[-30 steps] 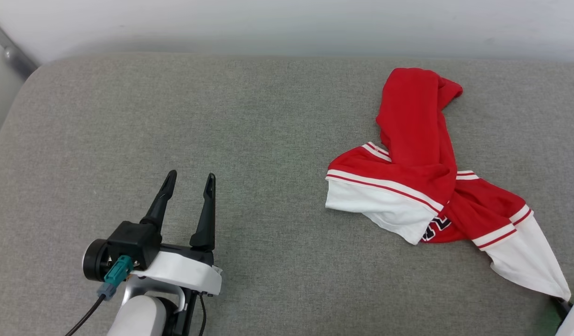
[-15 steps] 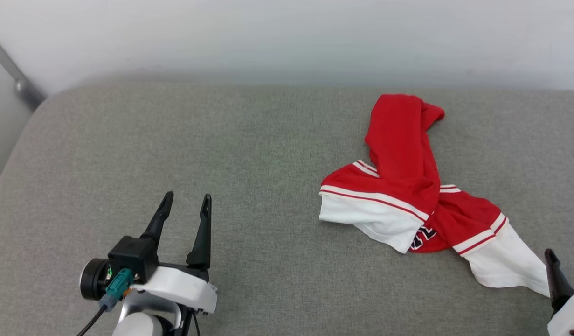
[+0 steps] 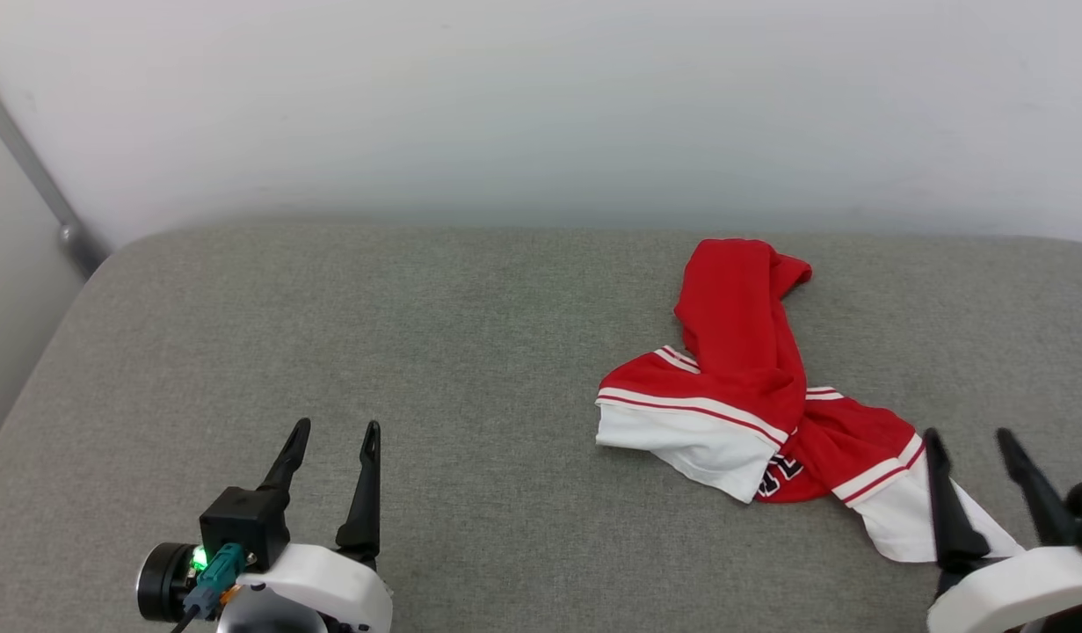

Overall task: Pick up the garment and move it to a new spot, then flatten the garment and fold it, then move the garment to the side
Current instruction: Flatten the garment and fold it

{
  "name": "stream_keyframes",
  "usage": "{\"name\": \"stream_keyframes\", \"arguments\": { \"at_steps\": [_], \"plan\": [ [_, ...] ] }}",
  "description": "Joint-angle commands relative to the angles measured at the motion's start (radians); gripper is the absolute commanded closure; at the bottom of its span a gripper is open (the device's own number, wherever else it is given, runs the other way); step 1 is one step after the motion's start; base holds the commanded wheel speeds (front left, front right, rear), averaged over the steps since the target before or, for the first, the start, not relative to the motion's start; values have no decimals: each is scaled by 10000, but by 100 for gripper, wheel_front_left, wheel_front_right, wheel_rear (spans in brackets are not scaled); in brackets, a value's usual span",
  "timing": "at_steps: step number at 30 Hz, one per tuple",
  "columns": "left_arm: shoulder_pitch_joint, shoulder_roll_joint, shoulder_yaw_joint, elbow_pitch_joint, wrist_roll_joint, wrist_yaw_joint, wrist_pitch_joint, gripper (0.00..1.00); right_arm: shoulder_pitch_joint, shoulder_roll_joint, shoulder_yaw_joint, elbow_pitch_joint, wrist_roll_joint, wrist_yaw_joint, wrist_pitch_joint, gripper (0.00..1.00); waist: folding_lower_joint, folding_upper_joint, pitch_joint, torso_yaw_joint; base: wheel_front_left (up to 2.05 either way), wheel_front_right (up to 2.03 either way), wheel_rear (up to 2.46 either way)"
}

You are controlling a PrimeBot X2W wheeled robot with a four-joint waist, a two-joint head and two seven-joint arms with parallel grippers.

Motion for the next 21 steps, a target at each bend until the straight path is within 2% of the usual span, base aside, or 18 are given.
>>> {"name": "stream_keyframes", "arguments": {
  "at_steps": [1,8,12,15,21],
  "plan": [
    [169,52,39,-16,-68,73,58,0,209,37,265,-80,-46,-7,-140,0,1,0,-58,-91,0,0,0],
    [219,172,62,-26,-101,167,235,0,587,39,817,-251,176,-7,-349,0,1,0,-153,-405,0,0,0],
    [-55,136,-50,37,-131,71,352,0,591,42,990,-388,103,-7,-301,0,1,0,-117,-583,0,0,0],
    [-476,45,-324,177,-91,-139,533,0,538,39,1066,-505,63,-7,-251,0,1,0,-13,-741,0,0,0],
    [-1863,-328,-1108,563,-333,-1011,1330,0,263,42,1272,-714,-10,-7,-159,0,1,0,484,-1212,0,0,0]
  ]
}}
